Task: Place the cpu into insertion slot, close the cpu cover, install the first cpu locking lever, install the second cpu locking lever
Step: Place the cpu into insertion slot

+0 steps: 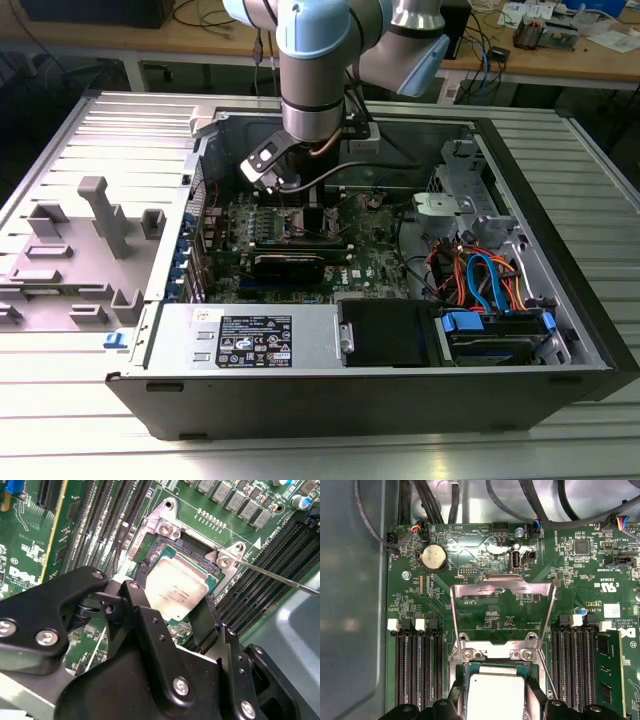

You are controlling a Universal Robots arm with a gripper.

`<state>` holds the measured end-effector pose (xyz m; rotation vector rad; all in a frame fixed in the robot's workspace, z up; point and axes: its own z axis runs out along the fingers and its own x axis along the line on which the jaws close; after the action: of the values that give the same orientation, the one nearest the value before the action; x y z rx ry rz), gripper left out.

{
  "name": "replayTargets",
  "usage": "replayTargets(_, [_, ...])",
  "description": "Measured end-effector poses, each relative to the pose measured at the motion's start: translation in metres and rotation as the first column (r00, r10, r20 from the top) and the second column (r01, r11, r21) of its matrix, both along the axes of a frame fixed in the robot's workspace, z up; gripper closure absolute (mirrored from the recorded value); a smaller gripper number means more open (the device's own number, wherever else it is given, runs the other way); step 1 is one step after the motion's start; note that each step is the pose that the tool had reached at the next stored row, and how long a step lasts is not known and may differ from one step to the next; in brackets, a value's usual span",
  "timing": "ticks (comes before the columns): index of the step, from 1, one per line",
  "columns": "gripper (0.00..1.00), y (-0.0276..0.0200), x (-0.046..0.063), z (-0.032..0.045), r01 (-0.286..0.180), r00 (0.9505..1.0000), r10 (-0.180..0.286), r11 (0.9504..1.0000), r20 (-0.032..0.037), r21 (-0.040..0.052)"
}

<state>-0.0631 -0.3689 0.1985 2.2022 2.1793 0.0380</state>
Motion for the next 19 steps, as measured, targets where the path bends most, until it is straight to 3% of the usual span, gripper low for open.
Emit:
replayTargets(3, [0.40,0.0001,0.0001,0.0001,0.000,1.0000,0.000,1.0000,-0.0001,-0.0005])
replayTargets(7, [0.40,0.0002,0.0001,0.0064,0.000,1.0000,0.000,1.0000,-0.0002,-0.0081])
replayTargets(13, [0.41,0.0001,0.0000,0.0041,-0.009,1.0000,0.009,0.9999,-0.0018,-0.0086])
replayTargets(14, [0.47,0.0000,0.0000,0.0040,-0.015,0.9999,0.015,0.9999,-0.0016,-0.0086])
replayTargets(19, [0.47,-0.0008,-0.0007,0.0040,-0.056,0.9984,0.056,0.9984,-0.0016,-0.0098])
